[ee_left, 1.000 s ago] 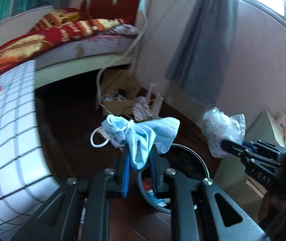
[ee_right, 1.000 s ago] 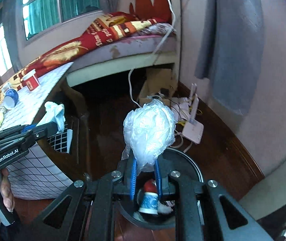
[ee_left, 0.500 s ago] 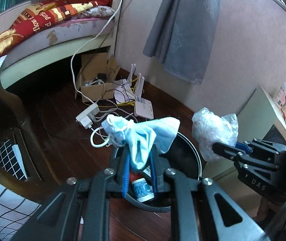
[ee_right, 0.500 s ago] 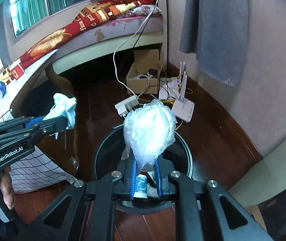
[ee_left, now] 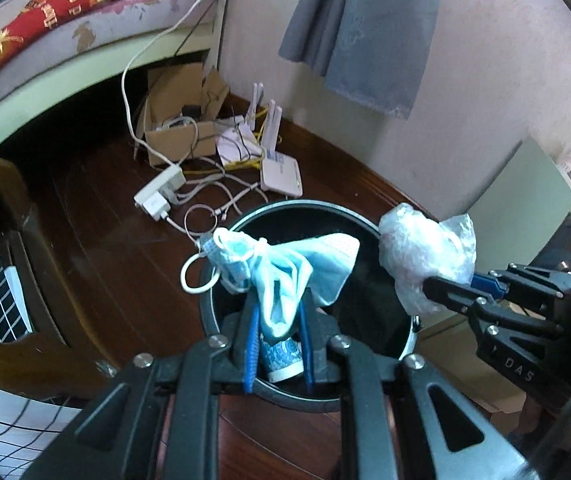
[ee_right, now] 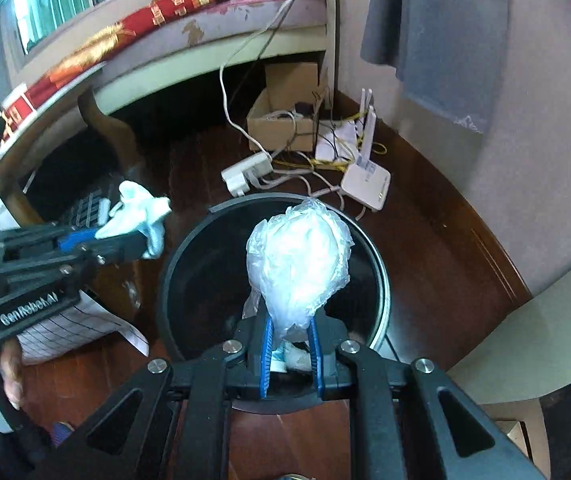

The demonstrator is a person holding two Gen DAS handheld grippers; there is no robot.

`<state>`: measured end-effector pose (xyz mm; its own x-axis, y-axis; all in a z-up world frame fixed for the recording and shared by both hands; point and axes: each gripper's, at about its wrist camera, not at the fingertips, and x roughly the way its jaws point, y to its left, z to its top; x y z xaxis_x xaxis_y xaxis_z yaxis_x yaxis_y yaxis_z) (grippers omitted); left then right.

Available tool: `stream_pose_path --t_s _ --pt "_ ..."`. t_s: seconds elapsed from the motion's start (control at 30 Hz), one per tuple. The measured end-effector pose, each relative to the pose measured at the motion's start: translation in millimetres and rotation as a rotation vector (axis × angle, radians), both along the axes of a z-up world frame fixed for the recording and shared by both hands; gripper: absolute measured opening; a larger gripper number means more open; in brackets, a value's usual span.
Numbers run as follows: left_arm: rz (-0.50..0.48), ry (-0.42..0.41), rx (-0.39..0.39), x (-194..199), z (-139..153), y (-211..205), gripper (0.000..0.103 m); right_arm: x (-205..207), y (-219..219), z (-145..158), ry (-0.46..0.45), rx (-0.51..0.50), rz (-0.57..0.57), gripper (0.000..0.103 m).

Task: Collect trash
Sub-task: 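Carry the face mask and plastic bag over the black bin, then open the left tool over the bin while the right tool releases the plastic bag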

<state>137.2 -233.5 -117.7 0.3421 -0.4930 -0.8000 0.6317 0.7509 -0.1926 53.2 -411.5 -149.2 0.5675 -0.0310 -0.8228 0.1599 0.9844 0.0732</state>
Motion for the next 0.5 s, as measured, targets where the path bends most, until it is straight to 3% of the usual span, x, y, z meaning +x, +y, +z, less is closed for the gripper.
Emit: stream_pose_path --t_s 0.5 --pt "-0.019 0.092 0.049 12 -37 -9 0.019 18 12 -44 0.100 0.052 0.074 0.017"
